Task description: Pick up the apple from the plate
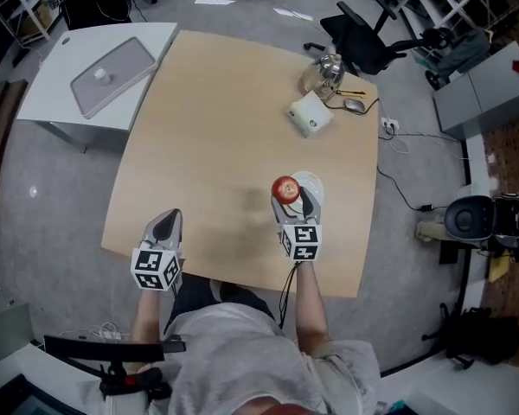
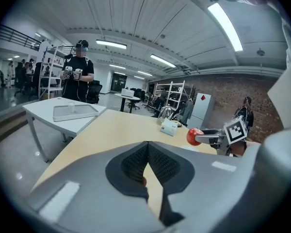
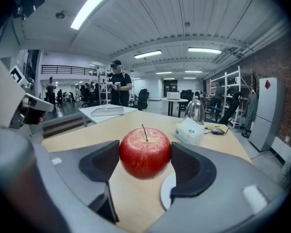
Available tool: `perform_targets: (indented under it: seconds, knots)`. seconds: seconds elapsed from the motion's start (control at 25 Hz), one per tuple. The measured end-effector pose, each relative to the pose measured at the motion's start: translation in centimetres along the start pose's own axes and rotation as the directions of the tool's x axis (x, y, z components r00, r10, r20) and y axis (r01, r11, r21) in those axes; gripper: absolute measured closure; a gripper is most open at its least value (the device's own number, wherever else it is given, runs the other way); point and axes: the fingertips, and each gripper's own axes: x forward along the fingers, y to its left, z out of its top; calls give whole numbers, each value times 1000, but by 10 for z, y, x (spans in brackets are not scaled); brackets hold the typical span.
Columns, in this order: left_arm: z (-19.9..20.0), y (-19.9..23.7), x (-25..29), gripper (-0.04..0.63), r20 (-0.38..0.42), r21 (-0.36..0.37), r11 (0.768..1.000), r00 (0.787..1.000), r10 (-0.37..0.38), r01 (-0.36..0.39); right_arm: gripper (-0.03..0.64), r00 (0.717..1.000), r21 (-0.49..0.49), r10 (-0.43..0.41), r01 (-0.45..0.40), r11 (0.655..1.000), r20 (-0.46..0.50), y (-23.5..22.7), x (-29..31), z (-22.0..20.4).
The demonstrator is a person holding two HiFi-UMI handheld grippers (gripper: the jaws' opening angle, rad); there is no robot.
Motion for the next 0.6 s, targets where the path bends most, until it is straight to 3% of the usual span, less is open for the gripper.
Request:
perform_targets:
  seconds: [0.28, 0.6]
  knots:
    - [16, 26, -5, 575, 49, -22, 999, 998, 35, -34, 278, 992, -52, 107, -103, 993, 67, 57, -7, 50]
    - [19, 57, -7, 575, 69, -15, 997, 995, 77, -77, 278, 977, -90, 191, -182, 979, 99, 101, 4, 76]
